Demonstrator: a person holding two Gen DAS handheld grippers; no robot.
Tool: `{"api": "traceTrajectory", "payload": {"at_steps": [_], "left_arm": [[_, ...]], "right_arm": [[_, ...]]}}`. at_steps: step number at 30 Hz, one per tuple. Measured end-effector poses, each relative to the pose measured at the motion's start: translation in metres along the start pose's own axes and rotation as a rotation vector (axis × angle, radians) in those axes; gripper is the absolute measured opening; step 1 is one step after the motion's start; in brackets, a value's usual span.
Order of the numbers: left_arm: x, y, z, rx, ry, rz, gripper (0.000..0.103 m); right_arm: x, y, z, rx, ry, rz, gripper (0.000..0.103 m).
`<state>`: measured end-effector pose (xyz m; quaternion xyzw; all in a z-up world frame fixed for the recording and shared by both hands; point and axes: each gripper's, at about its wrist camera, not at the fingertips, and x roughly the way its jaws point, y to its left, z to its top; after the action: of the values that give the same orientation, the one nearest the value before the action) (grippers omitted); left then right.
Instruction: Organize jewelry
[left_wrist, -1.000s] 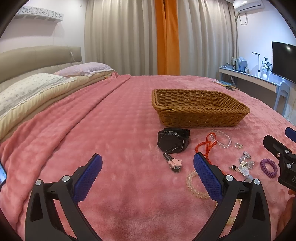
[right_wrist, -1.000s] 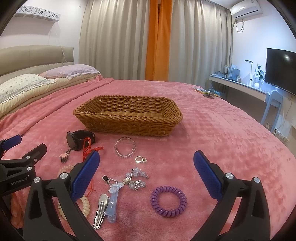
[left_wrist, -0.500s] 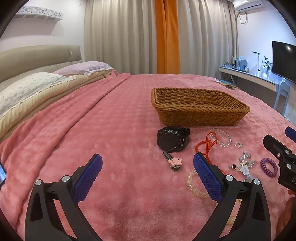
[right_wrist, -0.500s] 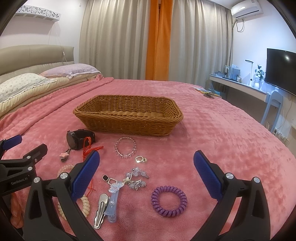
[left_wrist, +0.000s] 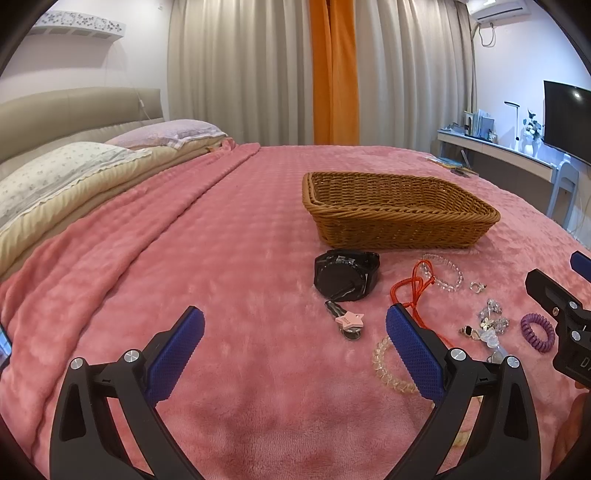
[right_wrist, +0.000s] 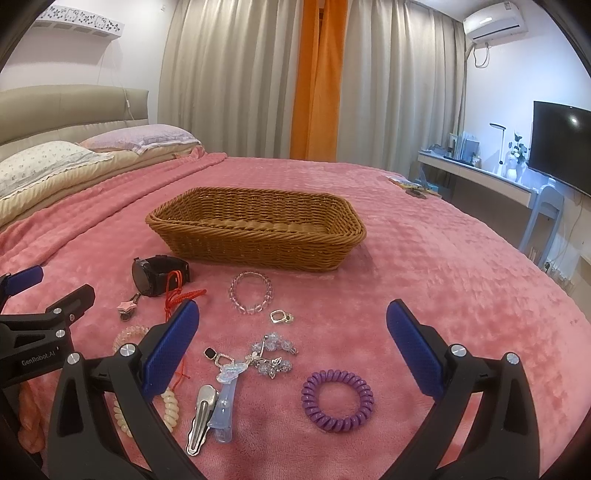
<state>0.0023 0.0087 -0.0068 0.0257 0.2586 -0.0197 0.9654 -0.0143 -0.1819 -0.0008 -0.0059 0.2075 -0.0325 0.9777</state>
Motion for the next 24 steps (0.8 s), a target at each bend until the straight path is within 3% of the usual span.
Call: {"api": "traceTrajectory", "payload": {"at_steps": [10, 24], "left_arm": [[0.000, 0.000, 0.000, -0.001, -0.004, 0.000, 0.096], [-0.016, 0.006, 0.001, -0.033, -0.079, -0.016, 0.096]], "right_arm": [[0.000, 0.001, 0.000, -0.003, -0.002, -0.001, 0.097], [-0.005, 0.003, 0.001, -0.011, -0.027, -0.001, 0.097]]}}
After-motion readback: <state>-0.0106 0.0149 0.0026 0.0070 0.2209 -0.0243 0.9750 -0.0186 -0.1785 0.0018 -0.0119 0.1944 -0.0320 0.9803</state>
